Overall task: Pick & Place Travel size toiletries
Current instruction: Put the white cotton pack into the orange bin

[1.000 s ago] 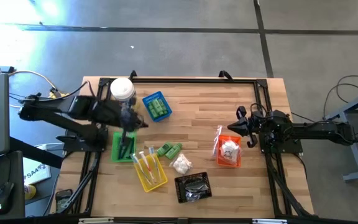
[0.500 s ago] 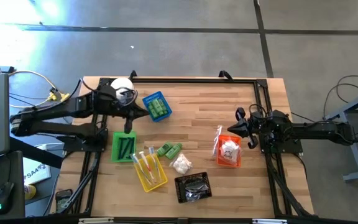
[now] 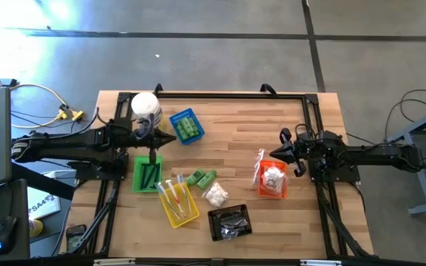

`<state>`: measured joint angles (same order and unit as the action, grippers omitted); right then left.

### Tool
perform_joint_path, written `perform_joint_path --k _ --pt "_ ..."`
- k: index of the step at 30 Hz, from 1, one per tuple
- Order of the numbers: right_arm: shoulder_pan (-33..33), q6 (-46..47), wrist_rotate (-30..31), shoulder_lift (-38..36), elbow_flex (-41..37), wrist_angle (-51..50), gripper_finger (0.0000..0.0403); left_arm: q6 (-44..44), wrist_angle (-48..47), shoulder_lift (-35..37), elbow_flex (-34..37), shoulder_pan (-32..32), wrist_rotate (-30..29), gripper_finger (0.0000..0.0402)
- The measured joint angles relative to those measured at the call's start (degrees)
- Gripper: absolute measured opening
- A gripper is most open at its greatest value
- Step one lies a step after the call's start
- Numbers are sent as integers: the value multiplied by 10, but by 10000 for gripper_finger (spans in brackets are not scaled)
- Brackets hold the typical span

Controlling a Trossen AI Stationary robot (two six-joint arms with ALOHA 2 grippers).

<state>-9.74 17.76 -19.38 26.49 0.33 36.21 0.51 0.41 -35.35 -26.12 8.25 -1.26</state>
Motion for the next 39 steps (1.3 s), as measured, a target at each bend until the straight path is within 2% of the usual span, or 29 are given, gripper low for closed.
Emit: perform_joint_path --k 5,9,12,16,23,32,39 --pt "0 0 18 1 0 1 3 9 52 11 63 0 -13 0" --pt "0 -6 80 16 8 -6 3 13 70 11 93 0 -17 0" --pt "0 -24 121 41 43 -44 3 12 69 11 103 0 -17 0" --pt "0 -51 157 111 125 -125 3 -11 70 11 106 0 -17 0" --pt "0 -149 167 289 267 -229 3 -37 77 11 106 0 -17 0" --pt "0 -194 105 535 472 -341 3 -38 91 11 106 0 -15 0" --pt "10 -217 8 633 552 -376 3 -38 85 11 106 0 -6 0"
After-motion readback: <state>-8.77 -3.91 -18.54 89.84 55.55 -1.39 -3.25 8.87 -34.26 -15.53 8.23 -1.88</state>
